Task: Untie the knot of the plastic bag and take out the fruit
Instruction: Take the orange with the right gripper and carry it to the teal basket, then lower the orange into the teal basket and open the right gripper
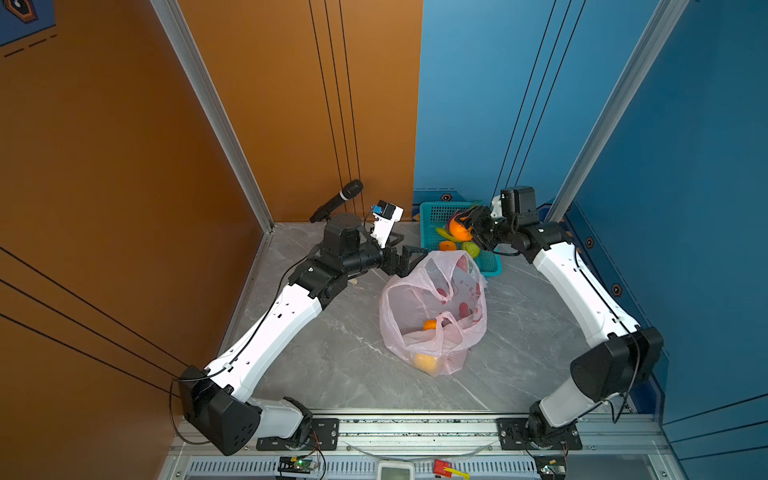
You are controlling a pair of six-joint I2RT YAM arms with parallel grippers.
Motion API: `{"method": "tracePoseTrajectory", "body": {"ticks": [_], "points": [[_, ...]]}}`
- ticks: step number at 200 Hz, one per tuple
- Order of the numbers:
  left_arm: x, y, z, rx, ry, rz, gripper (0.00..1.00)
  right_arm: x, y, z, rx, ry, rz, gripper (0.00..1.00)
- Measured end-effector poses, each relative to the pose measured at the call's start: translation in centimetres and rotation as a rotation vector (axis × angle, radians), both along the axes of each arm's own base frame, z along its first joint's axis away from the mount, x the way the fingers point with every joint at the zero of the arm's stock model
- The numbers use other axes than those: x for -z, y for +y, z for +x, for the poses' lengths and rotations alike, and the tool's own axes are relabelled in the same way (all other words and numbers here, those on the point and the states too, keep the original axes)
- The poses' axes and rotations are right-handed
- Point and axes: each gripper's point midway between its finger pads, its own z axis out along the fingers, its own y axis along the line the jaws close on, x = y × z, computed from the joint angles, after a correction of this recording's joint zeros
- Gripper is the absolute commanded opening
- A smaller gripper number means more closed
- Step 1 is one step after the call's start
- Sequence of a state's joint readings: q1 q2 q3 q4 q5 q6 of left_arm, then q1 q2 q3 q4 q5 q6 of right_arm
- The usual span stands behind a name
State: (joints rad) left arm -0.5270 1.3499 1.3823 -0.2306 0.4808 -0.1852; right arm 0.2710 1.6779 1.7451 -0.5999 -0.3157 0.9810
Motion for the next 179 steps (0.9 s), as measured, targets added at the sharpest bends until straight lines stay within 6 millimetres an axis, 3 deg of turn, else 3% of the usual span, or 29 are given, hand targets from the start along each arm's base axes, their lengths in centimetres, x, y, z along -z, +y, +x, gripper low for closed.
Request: {"method": "tracePoseTrajectory", "body": {"ticks": [61, 92, 139, 179], "points": [[0.9, 1.1, 0.3, -0.014, 0.017, 0.051, 0.95, 3.4, 2.0, 9.6, 0.017, 0.015, -0.004, 0.45], [0.8, 1.5, 1.4, -0.04, 0.02, 0.063, 0.95, 7.4, 2.4, 13.9, 0.043, 0.049, 0.005, 0.44], [1.4, 2.1, 4.6, -0.099, 0.059, 0.072, 0.95, 15.2, 1.8, 18.0, 0.12, 0.126, 0.032, 0.44], [1.9, 1.9, 7.8, -0.136, 0.099, 0.062, 0.95, 19.3, 1.5, 20.6, 0.173, 0.134, 0.075, 0.44]]}}
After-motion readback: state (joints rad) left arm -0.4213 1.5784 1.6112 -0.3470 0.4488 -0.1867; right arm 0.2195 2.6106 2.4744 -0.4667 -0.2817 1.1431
